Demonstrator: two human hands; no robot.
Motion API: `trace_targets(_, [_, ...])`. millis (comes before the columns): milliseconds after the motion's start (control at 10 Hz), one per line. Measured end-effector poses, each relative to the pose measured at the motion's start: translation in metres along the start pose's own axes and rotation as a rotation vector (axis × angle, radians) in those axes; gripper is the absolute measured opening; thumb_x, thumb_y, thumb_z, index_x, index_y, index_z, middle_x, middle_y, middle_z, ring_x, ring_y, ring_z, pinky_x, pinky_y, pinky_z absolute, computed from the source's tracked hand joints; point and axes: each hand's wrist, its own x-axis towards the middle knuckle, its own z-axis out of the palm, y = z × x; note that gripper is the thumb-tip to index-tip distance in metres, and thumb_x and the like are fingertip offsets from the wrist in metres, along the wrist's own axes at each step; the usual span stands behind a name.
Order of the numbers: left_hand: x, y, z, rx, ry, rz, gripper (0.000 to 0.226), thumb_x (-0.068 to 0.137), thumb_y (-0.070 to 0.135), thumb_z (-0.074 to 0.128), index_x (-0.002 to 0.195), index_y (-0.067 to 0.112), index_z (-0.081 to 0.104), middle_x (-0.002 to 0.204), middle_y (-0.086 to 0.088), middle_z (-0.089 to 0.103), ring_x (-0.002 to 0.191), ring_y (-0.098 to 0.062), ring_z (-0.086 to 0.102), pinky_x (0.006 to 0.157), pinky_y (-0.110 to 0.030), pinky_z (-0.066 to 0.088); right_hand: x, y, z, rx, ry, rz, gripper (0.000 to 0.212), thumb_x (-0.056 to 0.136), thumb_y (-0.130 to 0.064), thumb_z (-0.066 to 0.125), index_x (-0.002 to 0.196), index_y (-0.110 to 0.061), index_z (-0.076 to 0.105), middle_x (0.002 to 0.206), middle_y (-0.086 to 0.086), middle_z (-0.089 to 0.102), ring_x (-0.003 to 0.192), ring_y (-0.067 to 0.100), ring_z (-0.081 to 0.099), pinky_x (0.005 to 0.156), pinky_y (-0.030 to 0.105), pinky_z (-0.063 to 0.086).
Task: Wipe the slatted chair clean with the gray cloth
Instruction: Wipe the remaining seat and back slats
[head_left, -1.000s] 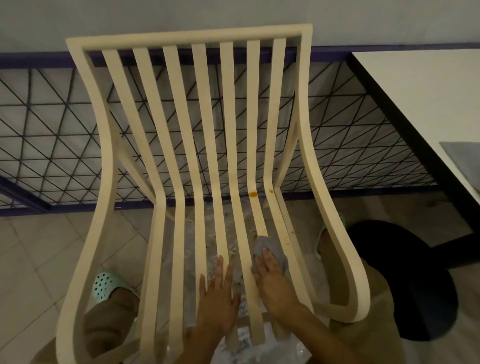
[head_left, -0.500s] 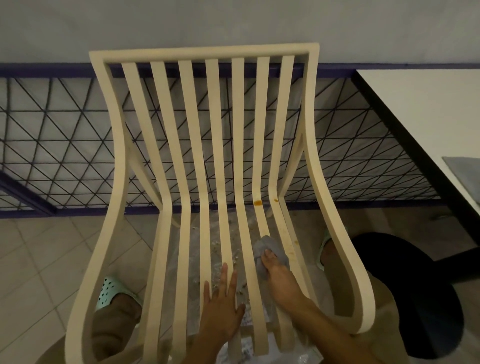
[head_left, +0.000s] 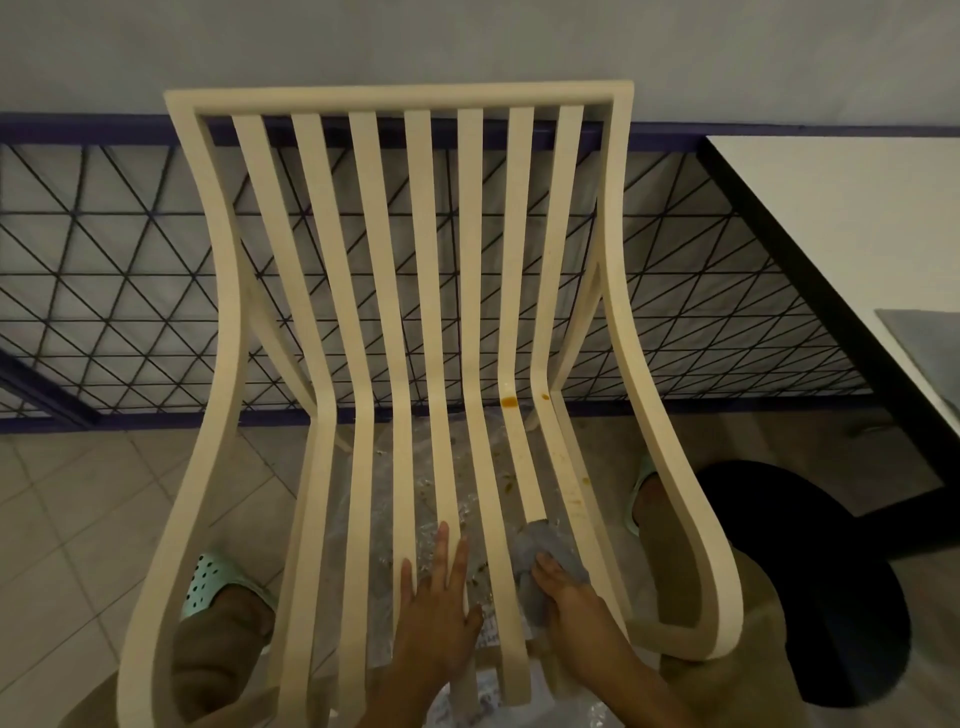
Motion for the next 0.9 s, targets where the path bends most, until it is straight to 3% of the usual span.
trace_targets(100, [-0.001, 0.0, 0.0, 0.014, 0.004, -0.003, 0.092, 0.095, 0.057, 0.035, 0.129, 0.035, -0.048, 0.14, 0.002, -0.054, 0.15, -0.015, 0.0, 0.115, -0.048, -0.018, 0.012, -0.006, -0.005, -0.102, -0.047, -0.007, 0.059, 0.091, 0.007, 0.041, 0.078, -0.05, 0.046, 0.095, -0.059, 0.027, 0.104, -0.032, 0.025, 0.097, -0.005, 0.007])
trace_targets(200, [-0.002, 0.0, -0.002, 0.01, 0.014, 0.005, 0.092, 0.095, 0.058, 0.034, 0.131, 0.036, -0.047, 0.144, 0.002, -0.05, 0.149, -0.015, 0.007, 0.115, -0.049, -0.016, 0.028, -0.014, -0.013, -0.168, -0.08, -0.022, 0.061, 0.093, 0.005, 0.038, 0.092, -0.055, 0.035, 0.118, -0.043, 0.031, 0.122, -0.008, 0.028, 0.089, -0.01, 0.0])
trace_targets(300, [-0.003, 0.001, -0.002, -0.019, 0.026, 0.002, 0.086, 0.096, 0.058, 0.034, 0.142, 0.034, -0.035, 0.147, 0.001, -0.046, 0.141, -0.01, 0.03, 0.116, -0.05, -0.013, 0.049, -0.021, -0.015, -0.191, -0.063, -0.055, 0.063, 0.093, 0.005, 0.038, 0.105, -0.056, 0.026, 0.134, -0.022, 0.028, 0.143, 0.013, 0.023, 0.094, -0.003, -0.001])
trace_targets(400, [-0.002, 0.001, -0.001, -0.021, 0.034, -0.008, 0.087, 0.095, 0.058, 0.035, 0.145, 0.032, -0.031, 0.149, 0.001, -0.044, 0.146, -0.014, 0.021, 0.117, -0.05, -0.011, 0.062, -0.035, -0.021, -0.233, -0.07, -0.058, 0.062, 0.092, 0.005, 0.04, 0.141, -0.032, 0.035, 0.15, -0.01, 0.032, 0.146, 0.021, 0.022, 0.113, 0.021, 0.012])
trace_targets(500, [-0.002, 0.001, -0.003, -0.049, 0.035, -0.015, 0.088, 0.095, 0.056, 0.037, 0.145, 0.033, -0.032, 0.148, 0.002, -0.045, 0.146, -0.013, 0.02, 0.117, -0.05, -0.011, 0.092, -0.042, -0.025, -0.32, -0.077, -0.005, 0.053, 0.091, 0.0, 0.047, 0.143, -0.011, 0.042, 0.154, 0.003, 0.033, 0.143, 0.025, 0.029, 0.117, 0.034, 0.021])
trace_targets(600, [-0.002, 0.002, -0.003, -0.071, 0.015, -0.021, 0.088, 0.095, 0.054, 0.038, 0.144, 0.035, -0.032, 0.146, 0.005, -0.048, 0.145, -0.012, 0.023, 0.116, -0.048, -0.015, 0.132, -0.034, -0.014, -0.101, -0.07, 0.163, 0.059, 0.091, -0.03, 0.062, 0.14, -0.003, 0.044, 0.145, 0.016, 0.044, 0.129, 0.03, 0.045, 0.113, 0.04, 0.031])
trace_targets(700, [-0.001, 0.001, -0.003, -0.091, -0.004, -0.003, 0.087, 0.093, 0.053, 0.038, 0.146, 0.035, -0.029, 0.148, 0.004, -0.045, 0.142, -0.014, 0.03, 0.117, -0.048, -0.013, 0.14, -0.063, -0.03, -0.376, -0.06, -0.018, 0.054, 0.092, 0.0, 0.045, 0.145, -0.006, 0.038, 0.155, 0.008, 0.03, 0.143, 0.027, 0.028, 0.118, 0.037, 0.022])
trace_targets(800, [0.0, 0.001, -0.002, -0.142, 0.045, -0.022, 0.09, 0.081, 0.053, 0.051, 0.155, 0.029, 0.006, 0.163, -0.003, -0.008, 0.118, -0.012, 0.058, 0.115, -0.048, 0.002, 0.162, -0.079, -0.04, -0.314, -0.034, -0.006, 0.055, 0.091, 0.005, 0.042, 0.145, -0.006, 0.039, 0.157, 0.008, 0.028, 0.144, 0.027, 0.025, 0.117, 0.038, 0.021])
trace_targets(900, [0.002, -0.002, 0.002, -0.122, -0.016, 0.001, 0.093, 0.074, 0.053, 0.052, 0.155, 0.028, 0.013, 0.163, -0.003, 0.008, 0.103, -0.009, 0.066, 0.111, -0.049, 0.01, 0.187, -0.086, -0.04, -0.387, -0.017, -0.102, 0.055, 0.092, 0.003, 0.042, 0.146, -0.007, 0.036, 0.157, 0.009, 0.026, 0.144, 0.028, 0.025, 0.116, 0.038, 0.021])
